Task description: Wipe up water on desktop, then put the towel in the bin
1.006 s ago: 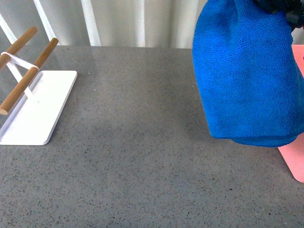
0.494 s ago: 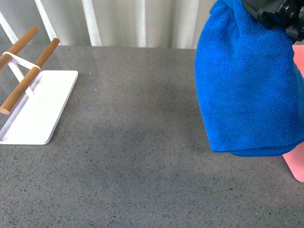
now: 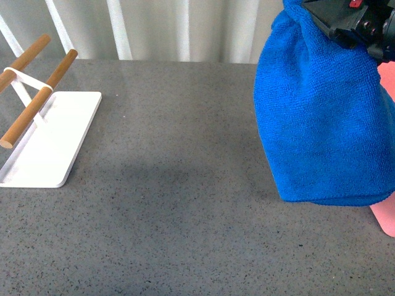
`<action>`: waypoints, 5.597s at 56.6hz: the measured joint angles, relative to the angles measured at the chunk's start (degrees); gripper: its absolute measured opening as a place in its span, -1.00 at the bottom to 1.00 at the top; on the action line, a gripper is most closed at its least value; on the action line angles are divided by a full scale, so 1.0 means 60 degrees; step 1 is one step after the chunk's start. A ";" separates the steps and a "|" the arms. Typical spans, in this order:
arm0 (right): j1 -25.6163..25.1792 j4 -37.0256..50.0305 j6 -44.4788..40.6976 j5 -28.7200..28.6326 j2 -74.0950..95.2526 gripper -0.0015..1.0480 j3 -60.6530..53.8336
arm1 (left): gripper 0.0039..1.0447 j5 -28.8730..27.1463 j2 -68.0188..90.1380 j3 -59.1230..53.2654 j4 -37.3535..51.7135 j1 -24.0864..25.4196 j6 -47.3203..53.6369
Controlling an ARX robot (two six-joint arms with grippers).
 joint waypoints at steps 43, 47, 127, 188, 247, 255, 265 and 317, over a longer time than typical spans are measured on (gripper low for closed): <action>0.0353 -0.0488 -0.0776 0.0346 0.0127 -0.84 0.0007 | -0.93 0.0055 -0.4320 -0.0565 -0.3428 0.0022 0.0004; 0.0397 -0.0630 -0.0852 0.0437 0.0127 -0.84 0.0025 | -0.93 0.0055 -0.4579 -0.0565 -0.3676 0.0022 0.0004; 0.1239 -0.3504 -0.2186 0.2200 0.2379 -0.84 0.1927 | 0.72 0.0058 -0.7945 -0.0565 -0.7096 0.0022 0.0000; 0.2892 -0.7005 -0.3734 0.4954 0.6878 -0.85 0.6779 | 0.88 0.0062 -0.7945 -0.0565 -0.7096 0.0022 0.0022; 0.1322 -0.6087 -0.4517 0.3974 0.4779 -0.85 0.4816 | 0.88 0.0062 -0.7949 -0.0565 -0.7096 0.0022 0.0025; 0.1963 -0.5632 -0.4317 0.3377 0.4029 -0.85 0.4845 | 0.88 0.0062 -0.7949 -0.0565 -0.7096 0.0022 0.0022; 0.2750 -0.5078 -0.4309 0.3464 0.2809 -0.85 0.4736 | 0.88 0.0062 -0.7949 -0.0565 -0.7096 0.0022 0.0025; -0.2499 -0.4186 -0.6302 0.5635 -0.2025 -0.85 0.1967 | 0.88 0.0062 -0.7949 -0.0565 -0.7096 0.0022 0.0025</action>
